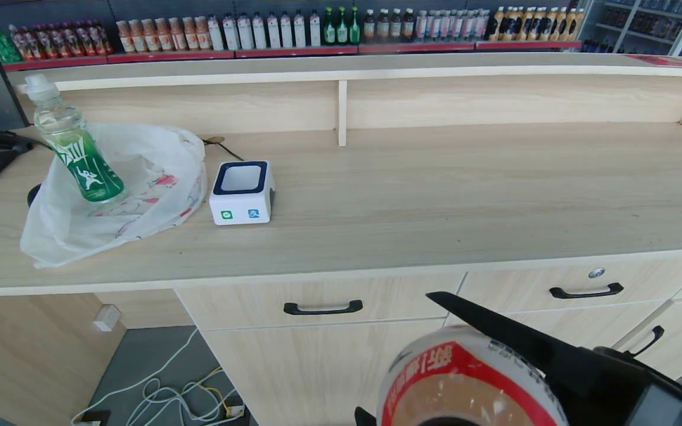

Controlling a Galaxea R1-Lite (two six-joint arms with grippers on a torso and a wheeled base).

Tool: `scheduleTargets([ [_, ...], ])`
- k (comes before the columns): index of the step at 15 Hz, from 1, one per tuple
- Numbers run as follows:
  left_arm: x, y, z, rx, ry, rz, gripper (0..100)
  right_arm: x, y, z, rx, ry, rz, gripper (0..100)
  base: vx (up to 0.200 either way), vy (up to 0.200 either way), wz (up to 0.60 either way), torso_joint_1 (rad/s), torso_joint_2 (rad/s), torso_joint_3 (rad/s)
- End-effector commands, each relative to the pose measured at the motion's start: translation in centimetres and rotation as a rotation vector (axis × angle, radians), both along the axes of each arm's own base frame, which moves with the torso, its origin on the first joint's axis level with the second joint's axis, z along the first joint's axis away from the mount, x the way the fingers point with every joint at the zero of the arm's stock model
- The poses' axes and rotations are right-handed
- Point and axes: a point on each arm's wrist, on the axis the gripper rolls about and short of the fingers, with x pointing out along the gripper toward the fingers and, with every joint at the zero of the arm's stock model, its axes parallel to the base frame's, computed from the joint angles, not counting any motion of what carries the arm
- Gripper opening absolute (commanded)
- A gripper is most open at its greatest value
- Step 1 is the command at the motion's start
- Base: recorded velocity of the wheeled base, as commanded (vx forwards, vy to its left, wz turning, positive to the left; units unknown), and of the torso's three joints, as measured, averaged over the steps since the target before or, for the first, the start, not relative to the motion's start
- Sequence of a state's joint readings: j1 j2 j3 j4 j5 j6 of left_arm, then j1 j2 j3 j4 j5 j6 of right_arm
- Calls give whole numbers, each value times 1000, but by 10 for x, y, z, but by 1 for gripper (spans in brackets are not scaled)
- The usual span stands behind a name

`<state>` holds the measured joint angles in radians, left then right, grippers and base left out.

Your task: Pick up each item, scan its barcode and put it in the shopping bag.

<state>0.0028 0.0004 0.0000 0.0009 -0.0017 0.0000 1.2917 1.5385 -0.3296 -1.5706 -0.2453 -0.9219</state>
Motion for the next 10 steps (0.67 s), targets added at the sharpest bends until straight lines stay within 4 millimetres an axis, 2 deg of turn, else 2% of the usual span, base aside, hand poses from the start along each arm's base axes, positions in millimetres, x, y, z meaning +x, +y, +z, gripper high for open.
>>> scheduleTargets([
  [1, 0, 0, 0, 0, 0, 0, 100, -8, 15, 2, -25, -66, 58, 0, 0, 0, 0, 0, 0, 0],
  [6, 0, 0, 0, 0, 0, 0, 100, -14, 15, -2, -119, -273, 159, 0, 0, 0, 0, 0, 0, 0],
  [8, 0, 0, 0, 0, 0, 0, 100, -14, 15, -2, -132, -304, 143, 0, 0, 0, 0, 0, 0, 0],
  [10, 0, 0, 0, 0, -1, 0, 100, -1, 15, -7, -197, -381, 59, 0, 0, 0, 0, 0, 0, 0],
])
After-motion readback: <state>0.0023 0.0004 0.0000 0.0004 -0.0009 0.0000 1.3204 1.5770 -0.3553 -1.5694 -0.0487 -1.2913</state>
